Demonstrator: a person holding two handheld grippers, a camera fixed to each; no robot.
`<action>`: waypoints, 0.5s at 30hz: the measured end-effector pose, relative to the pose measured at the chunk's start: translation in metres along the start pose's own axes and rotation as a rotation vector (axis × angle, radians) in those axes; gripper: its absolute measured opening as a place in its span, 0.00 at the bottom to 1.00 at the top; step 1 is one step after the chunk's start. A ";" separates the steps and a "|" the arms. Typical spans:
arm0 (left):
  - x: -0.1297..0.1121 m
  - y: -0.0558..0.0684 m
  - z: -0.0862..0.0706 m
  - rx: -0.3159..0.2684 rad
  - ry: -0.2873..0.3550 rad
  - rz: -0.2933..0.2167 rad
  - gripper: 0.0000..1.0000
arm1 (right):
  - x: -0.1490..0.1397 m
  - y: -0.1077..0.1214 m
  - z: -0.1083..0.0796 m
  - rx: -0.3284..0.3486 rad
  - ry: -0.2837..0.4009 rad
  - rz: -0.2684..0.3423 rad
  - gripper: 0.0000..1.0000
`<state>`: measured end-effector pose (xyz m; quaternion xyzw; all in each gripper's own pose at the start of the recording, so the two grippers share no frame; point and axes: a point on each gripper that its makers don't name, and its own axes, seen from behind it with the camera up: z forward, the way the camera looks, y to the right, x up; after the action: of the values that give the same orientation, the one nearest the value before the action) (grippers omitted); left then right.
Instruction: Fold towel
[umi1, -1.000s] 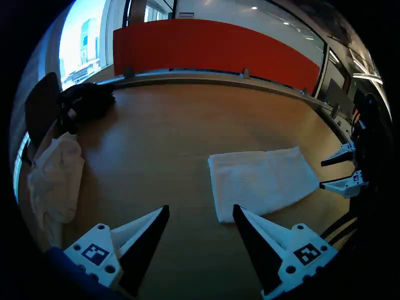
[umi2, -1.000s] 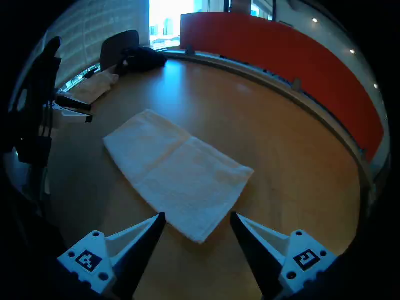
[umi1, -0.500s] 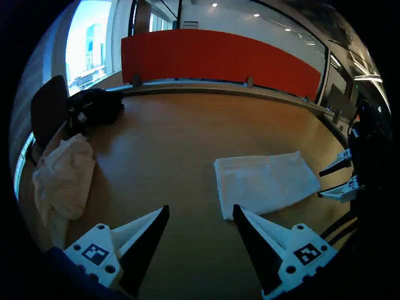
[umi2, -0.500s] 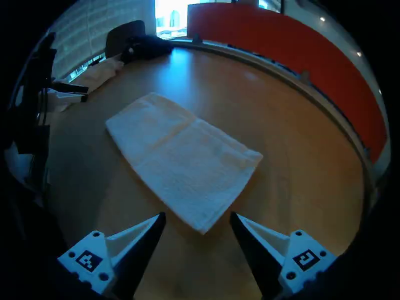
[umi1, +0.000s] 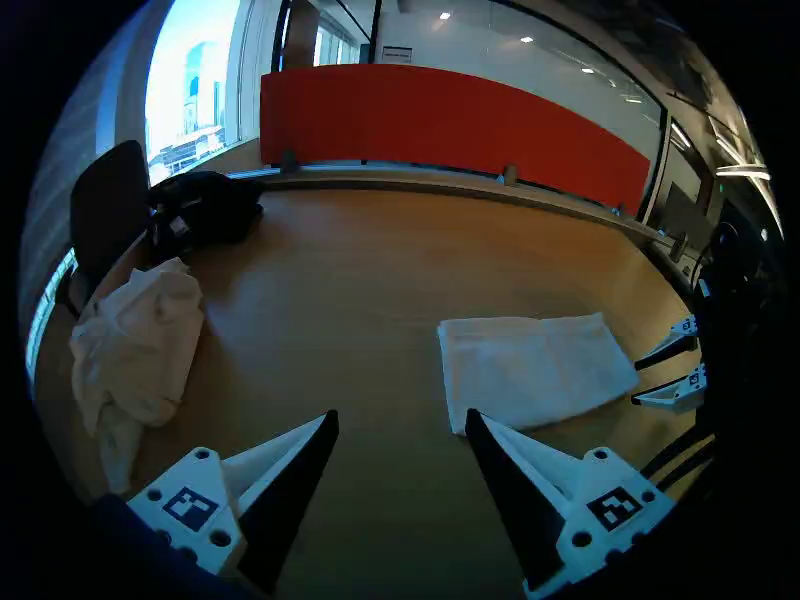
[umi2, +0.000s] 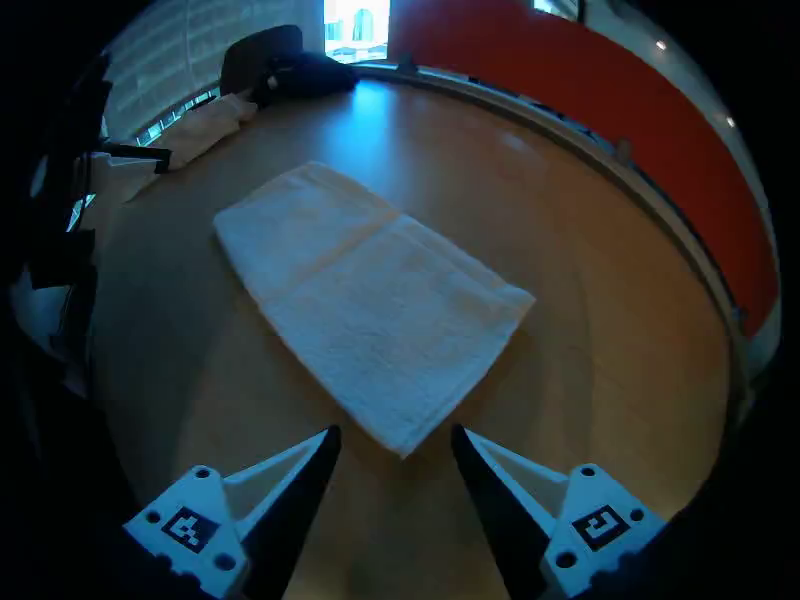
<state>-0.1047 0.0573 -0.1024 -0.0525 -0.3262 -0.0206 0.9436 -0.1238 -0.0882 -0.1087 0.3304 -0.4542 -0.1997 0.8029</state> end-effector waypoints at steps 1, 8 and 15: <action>0.000 0.000 -0.001 0.000 0.000 -0.001 0.94 | 0.000 0.000 0.000 0.002 -0.001 0.005 0.78; -0.001 -0.002 -0.004 0.004 0.000 -0.005 0.94 | -0.004 0.002 0.002 0.016 -0.004 0.019 0.62; -0.002 -0.005 -0.005 0.008 -0.003 -0.009 0.94 | -0.007 0.003 0.006 0.029 -0.006 0.027 0.48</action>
<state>-0.1036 0.0523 -0.1070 -0.0475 -0.3281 -0.0234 0.9432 -0.1327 -0.0842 -0.1088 0.3351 -0.4640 -0.1832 0.7993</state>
